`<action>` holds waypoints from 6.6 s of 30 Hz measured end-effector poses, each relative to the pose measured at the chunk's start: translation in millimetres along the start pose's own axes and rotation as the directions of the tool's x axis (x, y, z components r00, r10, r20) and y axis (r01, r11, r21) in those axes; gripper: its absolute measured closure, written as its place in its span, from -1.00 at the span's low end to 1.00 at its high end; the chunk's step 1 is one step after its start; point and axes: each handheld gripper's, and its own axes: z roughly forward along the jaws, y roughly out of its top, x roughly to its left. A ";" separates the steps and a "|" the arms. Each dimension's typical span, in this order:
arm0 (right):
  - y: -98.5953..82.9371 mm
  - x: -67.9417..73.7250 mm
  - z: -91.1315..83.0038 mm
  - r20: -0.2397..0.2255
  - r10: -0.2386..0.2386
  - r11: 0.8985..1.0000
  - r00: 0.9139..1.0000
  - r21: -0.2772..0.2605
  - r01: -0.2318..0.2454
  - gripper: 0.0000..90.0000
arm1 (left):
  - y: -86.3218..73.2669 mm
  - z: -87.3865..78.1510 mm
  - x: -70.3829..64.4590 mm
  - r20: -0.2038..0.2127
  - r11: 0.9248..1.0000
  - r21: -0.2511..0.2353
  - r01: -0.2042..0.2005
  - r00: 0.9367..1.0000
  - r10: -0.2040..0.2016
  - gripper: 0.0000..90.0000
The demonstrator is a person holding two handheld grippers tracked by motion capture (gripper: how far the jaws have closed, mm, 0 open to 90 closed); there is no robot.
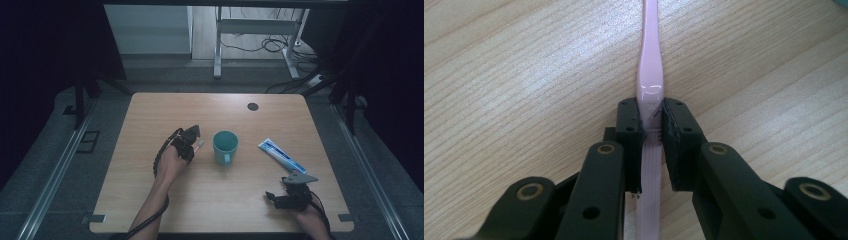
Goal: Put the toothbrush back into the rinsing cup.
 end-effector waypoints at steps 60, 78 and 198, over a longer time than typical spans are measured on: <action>0.0 0.0 0.0 0.001 -0.001 1.000 1.000 0.000 0.001 -0.71 | 1.7 -74.4 -0.1 0.068 0.976 -0.174 -0.129 0.987 0.143 0.75; 0.0 0.0 0.0 0.000 0.000 1.000 1.000 0.000 0.000 -0.71 | -0.6 -98.0 -7.0 0.047 0.927 -0.333 -0.174 0.979 0.201 0.75; 0.0 -0.1 0.0 0.000 -0.001 1.000 1.000 0.000 0.001 -0.71 | 21.2 -28.6 -60.5 0.156 0.660 -0.747 -0.075 0.946 0.284 0.75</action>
